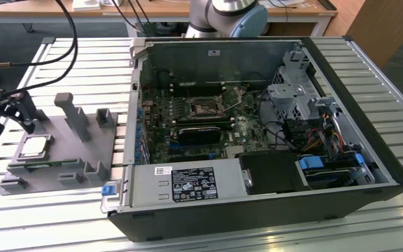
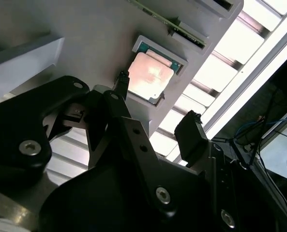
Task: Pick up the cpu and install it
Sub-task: 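Pick up the cpu and move it towards the insertion slot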
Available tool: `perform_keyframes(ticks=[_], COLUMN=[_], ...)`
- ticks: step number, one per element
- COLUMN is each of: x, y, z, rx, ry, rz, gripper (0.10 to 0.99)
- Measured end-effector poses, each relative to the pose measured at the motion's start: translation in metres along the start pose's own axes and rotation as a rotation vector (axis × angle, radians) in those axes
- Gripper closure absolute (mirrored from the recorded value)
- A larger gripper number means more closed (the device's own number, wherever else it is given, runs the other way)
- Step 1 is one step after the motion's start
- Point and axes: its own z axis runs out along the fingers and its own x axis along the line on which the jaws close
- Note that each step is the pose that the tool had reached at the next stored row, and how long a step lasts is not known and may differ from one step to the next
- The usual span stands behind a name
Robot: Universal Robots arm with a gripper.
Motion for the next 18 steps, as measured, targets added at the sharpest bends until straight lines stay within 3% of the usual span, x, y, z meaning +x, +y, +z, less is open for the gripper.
perform_keyframes(ticks=[4, 18], x=[0.0001, -0.0006], y=[-0.0005, -0.0007], z=[0.0063, 0.0153], rx=[0.0, 0.0], ry=[-0.0001, -0.0001], rz=[0.0, 0.002], gripper=[0.427, 0.427])
